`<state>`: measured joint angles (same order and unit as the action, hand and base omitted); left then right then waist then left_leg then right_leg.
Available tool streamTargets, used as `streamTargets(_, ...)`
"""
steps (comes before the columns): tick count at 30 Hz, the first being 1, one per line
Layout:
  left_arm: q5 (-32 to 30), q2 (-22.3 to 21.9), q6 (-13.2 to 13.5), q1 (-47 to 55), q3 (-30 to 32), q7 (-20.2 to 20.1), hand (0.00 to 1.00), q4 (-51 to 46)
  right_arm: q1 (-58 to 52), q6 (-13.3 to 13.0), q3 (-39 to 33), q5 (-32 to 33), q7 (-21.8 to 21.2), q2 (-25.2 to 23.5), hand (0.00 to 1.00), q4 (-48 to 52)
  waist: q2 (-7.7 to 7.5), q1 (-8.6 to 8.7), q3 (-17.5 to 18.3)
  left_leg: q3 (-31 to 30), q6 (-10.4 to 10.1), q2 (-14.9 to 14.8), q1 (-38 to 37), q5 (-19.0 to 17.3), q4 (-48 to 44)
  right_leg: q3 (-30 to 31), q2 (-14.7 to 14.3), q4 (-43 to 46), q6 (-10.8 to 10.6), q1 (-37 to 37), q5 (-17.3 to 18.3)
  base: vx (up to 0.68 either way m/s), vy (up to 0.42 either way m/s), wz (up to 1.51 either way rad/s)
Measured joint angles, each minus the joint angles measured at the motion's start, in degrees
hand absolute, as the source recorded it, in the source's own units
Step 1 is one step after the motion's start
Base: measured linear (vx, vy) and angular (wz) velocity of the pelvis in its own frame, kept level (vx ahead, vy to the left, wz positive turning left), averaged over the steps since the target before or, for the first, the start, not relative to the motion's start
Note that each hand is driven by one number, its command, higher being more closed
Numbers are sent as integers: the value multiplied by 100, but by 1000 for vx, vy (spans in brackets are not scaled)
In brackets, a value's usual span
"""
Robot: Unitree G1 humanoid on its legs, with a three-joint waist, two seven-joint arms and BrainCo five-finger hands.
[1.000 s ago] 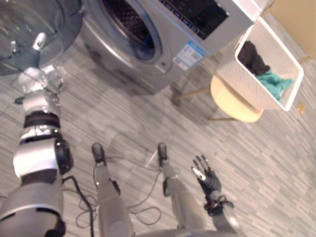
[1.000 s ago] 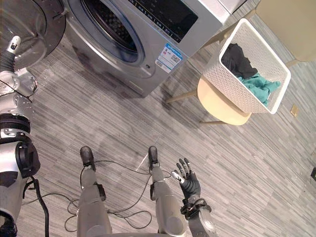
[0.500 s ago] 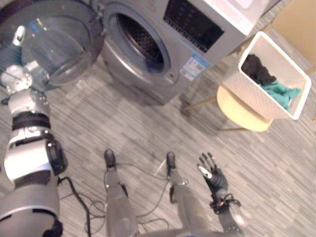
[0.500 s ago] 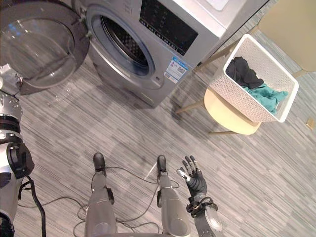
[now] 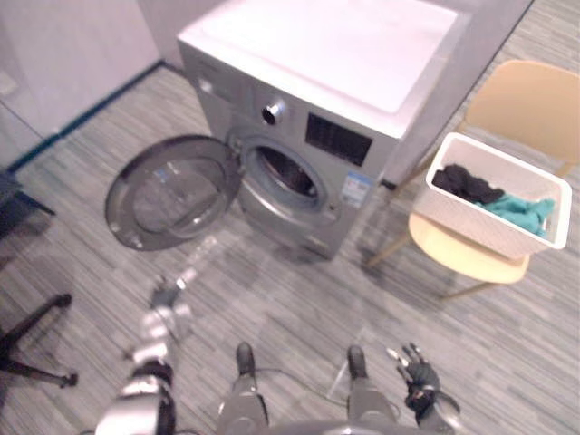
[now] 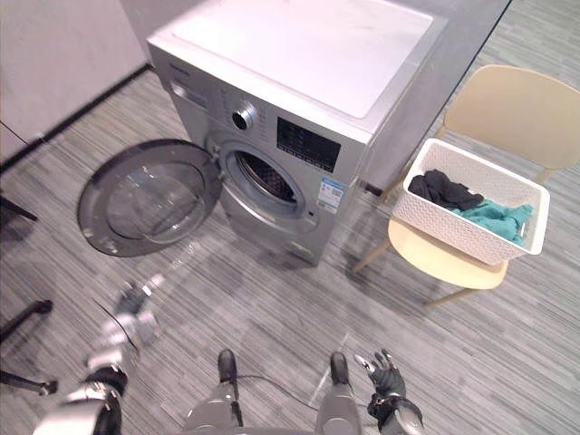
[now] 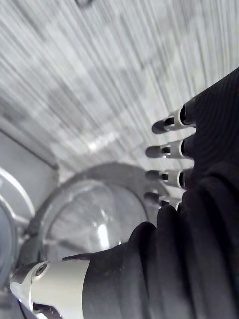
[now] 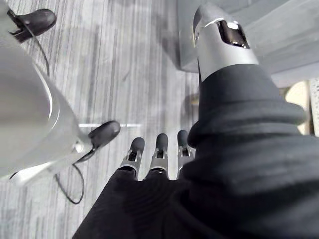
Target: Pick up the laundry basket with both hands and put the clothes into the washing machine.
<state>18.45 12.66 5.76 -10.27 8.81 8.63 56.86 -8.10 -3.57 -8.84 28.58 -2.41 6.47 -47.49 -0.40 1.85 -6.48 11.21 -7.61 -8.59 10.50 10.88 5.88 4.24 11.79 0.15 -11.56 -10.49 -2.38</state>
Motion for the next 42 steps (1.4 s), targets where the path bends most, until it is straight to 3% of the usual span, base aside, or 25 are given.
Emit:
streamTargets(3, -142, -535, 4, 657, -368, -135, 0, 526, 323, 21, -662, -171, 141, 39, 0, -1218, 185, -65, 147, -51, 14, 2, -303, -19, 3, -75, 6, -6, -8, 338, 54, -11, -11, 8)
streamTargets(6, -453, -821, -39, 1078, -387, -281, 0, 755, 302, 103, -1026, -470, 295, 73, 0, -1699, 288, -73, 230, -167, 8, 11, -491, -29, 3, -168, 8, 86, -11, 551, 172, -38, -9, 23)
streamTargets(10, -541, -971, -102, 1489, -28, -380, 0, 927, 126, 182, -1595, -557, 463, 18, 0, -1924, 298, -47, 404, -413, -34, 75, -521, -63, 4, -319, 42, 276, 6, 638, 334, -47, 3, 29)
streamTargets(15, -714, -1009, -103, 1691, 618, -505, 0, 902, 177, 179, -1607, -525, 456, -175, 0, -2109, 242, 4, 408, -400, -33, -1, -930, -64, -45, -228, -51, 398, 91, 964, 380, -35, -13, -2)
streamTargets(16, -718, -1012, -109, 1733, 678, -521, 0, 894, 209, 178, -1596, -491, 454, -194, 0, -2135, 244, 5, 411, -366, -40, -55, -989, -69, -125, -206, -96, 429, 129, 1034, 404, -34, -59, -21)
streamTargets(17, -724, -998, -140, 1819, 749, -561, 0, 862, 220, 159, -1577, -439, 457, -246, 0, -2141, 277, 25, 370, -336, -136, -206, -914, -358, -602, -127, -211, 494, 213, 1116, 455, -80, -122, -48)
streamTargets(18, -723, -987, -181, 1937, 787, -593, 0, 831, 206, 152, -1473, -437, 446, -176, 0, -2136, 377, 11, 388, -309, -194, -623, -614, -859, -1473, 72, -557, 690, 362, 1118, 521, -95, -148, -61)
streamTargets(19, -721, -1009, -198, 1996, 868, -597, 0, 826, 223, 146, -1425, -437, 445, -142, 0, -2129, 501, -3, 382, -256, -166, -849, -536, -944, -1767, 91, -728, 995, 437, 1034, 568, -82, -170, -68)
streamTargets(20, -719, -1018, -225, 2056, 961, -594, 0, 798, 233, 131, -1333, -437, 450, -132, 0, -2109, 473, -20, 361, -158, -65, -960, -513, -1017, -2001, 141, -847, 1273, 573, 854, 709, -105, -169, -58)
streamTargets(21, -676, -1000, -307, 2102, 977, -579, 0, 843, 197, 105, -1210, -440, 461, -154, 0, -2053, 344, -95, 316, -107, 383, -1076, -522, -1293, -2247, 288, -1009, 1520, 585, 778, 879, -109, -180, -59)
streamTargets(22, -614, -985, -309, 2090, 951, -587, 0, 837, 156, 77, -1198, -443, 484, -155, 0, -2045, 274, -150, 341, -120, 651, -1027, -485, -1474, -2559, 419, -990, 1525, 663, 697, 872, -142, -112, -64)
streamTargets(23, -548, -983, -313, 1999, 893, -584, 0, 831, 184, 1, -1195, -448, 512, -74, 0, -2075, 218, -233, 337, -174, 631, -676, -139, -1683, -3646, 602, -951, 1525, 691, 566, 854, -124, -32, -82)
streamTargets(24, -493, -1035, -297, 1994, 814, -545, 0, 764, 254, -12, -1080, -456, 540, 9, 0, -2070, 282, -312, 308, -204, 599, -87, -94, -2015, -4218, 885, -953, 1458, 764, 454, 799, -116, 45, -86)
streamTargets(25, -482, -1061, -295, 1989, 717, -516, 0, 754, 283, -11, -982, -460, 548, 44, 0, -2067, 377, -299, 277, -246, 586, 156, -179, -2214, -4224, 980, -994, 1359, 808, 457, 770, -103, 89, -103)
streamTargets(26, -478, -1168, -286, 1991, 554, -480, 0, 648, 360, -6, -774, -456, 561, 91, 0, -2060, 672, -306, 269, -395, 637, 458, -431, -2761, -3752, 1152, -1240, 1075, 879, 468, 695, -89, 154, -83)
streamTargets(27, -480, -1206, -263, 1989, 469, -482, 0, 597, 396, 7, -803, -450, 547, 166, 0, -2013, 791, -323, 270, -537, 1036, 519, -477, -3023, -3414, 1276, -1399, 933, 838, 472, 606, -119, 179, -129)
streamTargets(28, -468, -1226, -240, 1969, 435, -484, 0, 571, 448, 27, -632, -479, 562, 107, 0, -1918, 795, -440, 318, -421, 954, 632, -494, -3021, -3167, 1596, -1470, 1002, 714, 336, 433, -83, 144, -124)
streamTargets(29, -453, -1205, -203, 1908, 457, -483, 0, 564, 508, 23, -572, -551, 560, 18, 0, -1840, 706, -423, 303, -426, 825, 748, -605, -2948, -2752, 1642, -1584, 1680, 703, 143, 498, -24, 69, -108)
streamTargets(31, -452, -1197, -155, 1837, 480, -485, 0, 544, 512, 21, -580, -617, 563, -116, 0, -1859, 591, -416, 282, -605, 673, 965, -883, -2840, -2137, 1783, -1597, 1655, 825, 485, 619, 127, 1, -34)
streamTargets(33, -451, -1183, -111, 1815, 550, -488, 0, 486, 512, 10, -567, -673, 542, -181, 0, -1833, 414, -453, 312, -356, 630, 1025, -934, -2585, -1781, 1781, -1469, 1079, 1016, 836, 758, 76, -50, -43)
streamTargets(36, -575, -1237, -154, 1778, 584, -486, 0, 497, 297, -10, -440, -672, 450, -213, 0, -1515, 417, -355, 321, -321, 596, 993, -1090, -2385, -1343, 1770, -1463, 782, 1070, 801, 676, 79, -71, -16)
streamTargets(38, -587, -1272, -154, 1730, 576, -488, 0, 473, 121, 11, -617, -669, 442, -228, 0, -1422, 418, -255, 325, -314, 568, 929, -1172, -2307, -1172, 1763, -1552, 789, 1121, 779, 722, 163, -100, -7)
streamTargets(41, -701, -1351, -156, 1532, 453, -504, 0, 416, 82, 33, -967, -666, 454, -377, 0, -1346, 312, -246, 261, -58, 565, 757, -1115, -2301, -1363, 1860, -1776, 1227, 1153, 510, 960, 128, -79, -46)
streamTargets(42, -724, -1358, -160, 1481, 447, -539, 0, 337, 72, 58, -1074, -670, 456, -420, 0, -1242, 280, -268, 235, 243, 696, 620, -1105, -2081, -1450, 1745, -1843, 1546, 1063, 303, 1155, 126, -99, -99)
